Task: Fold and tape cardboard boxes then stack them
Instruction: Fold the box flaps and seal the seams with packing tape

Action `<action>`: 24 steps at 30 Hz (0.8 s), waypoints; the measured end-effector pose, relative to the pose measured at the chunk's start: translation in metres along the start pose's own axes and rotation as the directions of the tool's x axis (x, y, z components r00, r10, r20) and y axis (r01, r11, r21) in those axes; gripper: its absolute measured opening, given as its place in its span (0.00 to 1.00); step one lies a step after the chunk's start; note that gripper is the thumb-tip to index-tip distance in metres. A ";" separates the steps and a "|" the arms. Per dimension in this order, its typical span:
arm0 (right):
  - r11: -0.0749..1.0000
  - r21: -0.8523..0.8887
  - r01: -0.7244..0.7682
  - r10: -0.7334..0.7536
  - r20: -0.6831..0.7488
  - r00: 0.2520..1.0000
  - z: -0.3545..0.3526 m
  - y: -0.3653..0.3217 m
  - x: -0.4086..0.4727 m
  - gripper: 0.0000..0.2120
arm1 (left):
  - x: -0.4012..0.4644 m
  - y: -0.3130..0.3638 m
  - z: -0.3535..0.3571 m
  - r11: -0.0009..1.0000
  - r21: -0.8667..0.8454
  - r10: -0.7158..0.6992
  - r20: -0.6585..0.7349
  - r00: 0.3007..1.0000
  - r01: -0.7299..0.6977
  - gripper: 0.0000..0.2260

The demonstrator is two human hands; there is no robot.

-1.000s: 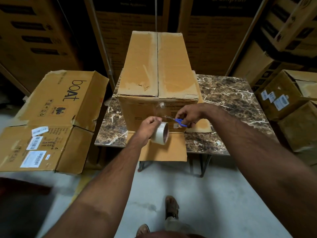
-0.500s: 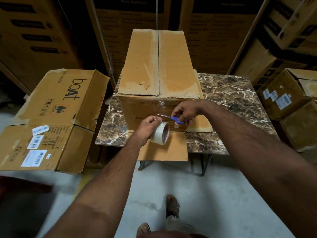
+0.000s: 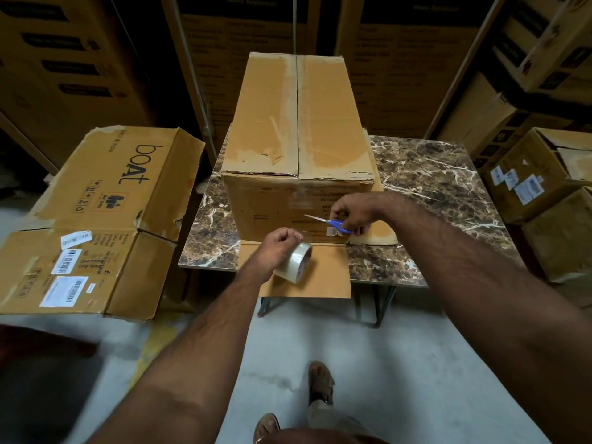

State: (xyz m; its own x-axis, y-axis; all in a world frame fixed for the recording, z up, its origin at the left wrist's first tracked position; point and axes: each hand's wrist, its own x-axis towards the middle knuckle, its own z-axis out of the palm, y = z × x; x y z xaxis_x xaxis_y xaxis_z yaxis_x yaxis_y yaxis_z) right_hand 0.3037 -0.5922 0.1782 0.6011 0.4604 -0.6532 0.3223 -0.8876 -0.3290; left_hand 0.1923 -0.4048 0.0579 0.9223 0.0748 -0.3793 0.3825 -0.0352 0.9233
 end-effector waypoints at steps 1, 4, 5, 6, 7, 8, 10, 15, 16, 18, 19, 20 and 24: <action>1.000 -0.001 -0.025 0.025 0.043 0.999 0.002 0.001 -0.002 0.08 | -0.001 -0.001 0.000 1.000 0.002 -0.004 -0.001 1.000 0.004 0.07; 1.000 0.030 -0.001 -0.002 0.088 0.996 0.014 0.007 -0.010 0.11 | -0.004 0.000 -0.001 1.000 0.000 -0.004 -0.030 1.000 0.004 0.07; 0.997 0.055 0.061 -0.062 0.017 0.998 0.021 0.007 -0.013 0.12 | -0.005 0.001 0.000 1.000 0.001 0.009 -0.046 0.999 -0.009 0.07; 0.987 0.082 0.138 -0.130 -0.095 0.987 0.030 0.006 -0.015 0.13 | -0.006 0.001 0.001 1.000 0.005 0.027 -0.060 0.998 -0.027 0.07; 0.971 0.112 0.209 -0.180 -0.229 0.957 0.042 0.003 -0.017 0.13 | -0.006 0.002 0.002 0.999 0.014 0.047 -0.068 0.997 -0.046 0.07; 0.954 0.140 0.265 -0.199 -0.366 0.909 0.055 -0.002 -0.017 0.14 | -0.007 0.003 0.004 0.998 0.024 0.060 -0.066 0.996 -0.058 0.07; 0.943 0.147 0.300 -0.159 -0.591 0.791 0.078 -0.012 -0.015 0.16 | -0.008 0.004 0.007 0.996 0.053 0.074 -0.044 0.996 -0.071 0.06; 0.977 0.075 0.202 -0.083 -0.735 0.673 0.105 -0.024 -0.005 0.17 | -0.018 0.007 0.015 0.984 0.084 0.155 0.007 0.988 -0.155 0.05; 0.975 0.105 0.196 -0.057 -0.733 0.678 0.108 -0.024 -0.005 0.17 | -0.020 0.008 0.015 0.979 0.091 0.179 0.013 0.984 -0.180 0.06; 0.953 0.228 0.199 0.034 -0.734 0.678 0.113 -0.022 -0.005 0.16 | -0.023 0.011 0.018 0.968 0.110 0.222 0.022 0.975 -0.223 0.06; 0.926 0.317 0.206 0.096 -0.724 0.683 0.114 -0.021 -0.007 0.16 | -0.024 0.013 0.021 0.964 0.117 0.240 0.020 0.971 -0.241 0.07; 0.886 0.410 0.217 0.154 -0.702 0.695 0.114 -0.021 -0.007 0.16 | -0.024 0.015 0.023 0.960 0.118 0.256 0.008 0.967 -0.255 0.07; 0.625 0.727 0.283 0.343 -0.582 0.737 0.113 -0.020 -0.016 0.14 | -0.032 0.024 0.035 0.953 0.116 0.287 -0.051 0.957 -0.280 0.07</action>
State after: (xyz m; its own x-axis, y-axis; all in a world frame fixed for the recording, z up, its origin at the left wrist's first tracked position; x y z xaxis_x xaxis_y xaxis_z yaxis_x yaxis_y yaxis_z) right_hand 0.2049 -0.5836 0.1179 0.9794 0.0424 -0.1976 -0.1602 -0.4336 -0.8868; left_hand 0.1739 -0.4432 0.0901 0.9892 0.1123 -0.0946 0.1129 -0.1701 0.9789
